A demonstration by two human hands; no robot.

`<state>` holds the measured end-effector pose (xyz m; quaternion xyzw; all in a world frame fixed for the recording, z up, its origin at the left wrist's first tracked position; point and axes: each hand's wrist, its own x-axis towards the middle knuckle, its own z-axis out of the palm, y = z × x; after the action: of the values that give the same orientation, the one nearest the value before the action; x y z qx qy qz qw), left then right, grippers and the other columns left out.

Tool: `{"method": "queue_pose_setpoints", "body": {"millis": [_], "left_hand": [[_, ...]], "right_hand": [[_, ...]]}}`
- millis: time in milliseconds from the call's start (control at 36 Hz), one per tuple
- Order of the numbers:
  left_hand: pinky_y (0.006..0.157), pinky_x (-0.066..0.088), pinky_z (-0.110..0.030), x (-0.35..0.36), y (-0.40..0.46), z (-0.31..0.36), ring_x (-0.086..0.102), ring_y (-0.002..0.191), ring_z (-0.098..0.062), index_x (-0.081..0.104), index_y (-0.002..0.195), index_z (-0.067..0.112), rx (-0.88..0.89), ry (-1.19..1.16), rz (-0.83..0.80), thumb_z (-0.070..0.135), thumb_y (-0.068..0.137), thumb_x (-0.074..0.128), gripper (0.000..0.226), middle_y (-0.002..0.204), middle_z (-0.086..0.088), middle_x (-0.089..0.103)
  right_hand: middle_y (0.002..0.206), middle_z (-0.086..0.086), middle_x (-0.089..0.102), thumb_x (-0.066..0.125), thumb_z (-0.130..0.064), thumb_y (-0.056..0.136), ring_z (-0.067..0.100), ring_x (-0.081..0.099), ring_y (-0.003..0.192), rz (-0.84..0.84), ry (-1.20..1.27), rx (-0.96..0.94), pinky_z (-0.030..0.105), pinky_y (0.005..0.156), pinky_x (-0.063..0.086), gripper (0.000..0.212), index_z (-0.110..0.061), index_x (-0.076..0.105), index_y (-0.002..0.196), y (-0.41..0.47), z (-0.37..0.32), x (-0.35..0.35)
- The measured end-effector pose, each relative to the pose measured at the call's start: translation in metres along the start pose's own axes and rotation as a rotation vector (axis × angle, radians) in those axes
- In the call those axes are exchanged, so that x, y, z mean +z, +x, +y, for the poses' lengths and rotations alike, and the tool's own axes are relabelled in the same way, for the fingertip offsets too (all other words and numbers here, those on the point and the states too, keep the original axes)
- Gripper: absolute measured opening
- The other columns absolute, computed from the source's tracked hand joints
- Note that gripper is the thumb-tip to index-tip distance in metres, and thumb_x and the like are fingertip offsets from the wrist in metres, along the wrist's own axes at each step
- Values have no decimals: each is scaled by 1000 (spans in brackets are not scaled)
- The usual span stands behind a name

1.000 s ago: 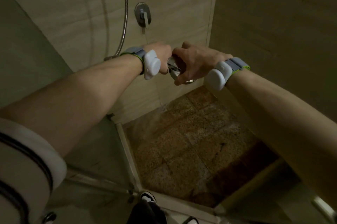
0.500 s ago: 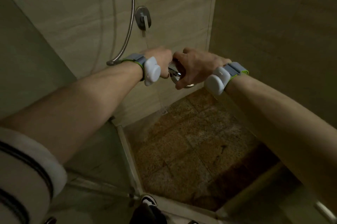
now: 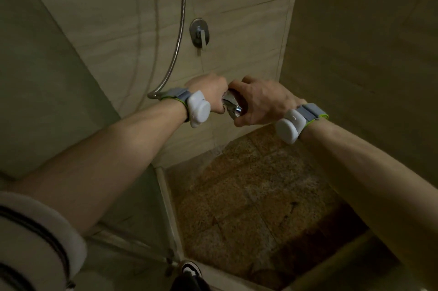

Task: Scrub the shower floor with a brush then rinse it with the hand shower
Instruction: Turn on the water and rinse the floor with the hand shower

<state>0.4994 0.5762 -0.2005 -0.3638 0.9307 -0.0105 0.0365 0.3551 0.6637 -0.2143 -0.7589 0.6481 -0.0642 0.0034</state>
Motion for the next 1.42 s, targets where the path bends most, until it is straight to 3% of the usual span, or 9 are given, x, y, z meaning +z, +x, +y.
{"method": "queue_pose_setpoints", "body": {"millis": [194,333,444,611,750,833,1000,1250,1417], "left_hand": [[53,40,-30,-8,-14,-5,57,64,-27,50,67,20,-37,-49,75,23,72,69,21,68,-2,56],[61,33,-29,-1,-34,-9,55,71,-23,52,71,23,-98,-105,260,25,73,70,18,71,6,57],[72,34,-33,13,-44,-11,52,71,-22,47,59,31,-147,-243,318,23,71,70,27,59,10,51],[82,32,-35,22,-52,-16,58,78,-21,69,83,27,-141,-337,401,20,73,70,12,72,7,66],[84,32,-35,21,-54,-21,57,77,-17,64,77,34,-136,-372,365,17,75,72,18,63,14,58],[86,36,-35,21,-54,-22,58,78,-16,71,87,33,-128,-402,331,16,74,73,22,62,19,54],[94,37,-37,24,-52,-22,64,92,-20,74,100,28,-145,-426,310,17,73,76,29,84,9,71],[83,27,-32,33,-59,-12,60,92,-16,74,102,30,-237,-499,412,19,78,73,27,91,8,73],[86,31,-33,33,-66,-11,60,91,-14,74,102,31,-260,-497,430,19,77,74,27,91,9,73]], "right_hand": [[113,-4,55,68,-65,65,28,63,89,7,10,43,46,77,57,80,-37,40,136,1,-9,-3],[110,-4,52,65,-68,66,27,62,84,34,-1,65,46,73,58,79,-35,40,133,-3,-19,2],[111,-6,52,69,-64,67,26,62,86,39,-1,89,46,76,57,75,-38,41,132,-7,-25,5],[110,-6,54,65,-65,64,27,64,86,95,3,66,46,73,58,75,-39,42,130,-11,-34,8],[112,-6,54,67,-66,65,27,64,86,100,1,61,46,73,59,76,-38,42,131,-8,-36,9],[112,-7,54,67,-67,66,26,64,86,85,19,69,46,73,59,76,-38,42,131,-10,-36,10],[111,-7,54,64,-69,64,29,65,85,76,52,75,47,73,59,76,-40,42,131,-11,-33,14],[114,-10,55,67,-69,64,24,66,86,69,12,1,45,69,60,78,-42,40,131,-7,-25,10],[117,-11,55,63,-73,60,26,67,91,62,16,-39,47,71,60,84,-43,37,134,-5,-22,5]]}}
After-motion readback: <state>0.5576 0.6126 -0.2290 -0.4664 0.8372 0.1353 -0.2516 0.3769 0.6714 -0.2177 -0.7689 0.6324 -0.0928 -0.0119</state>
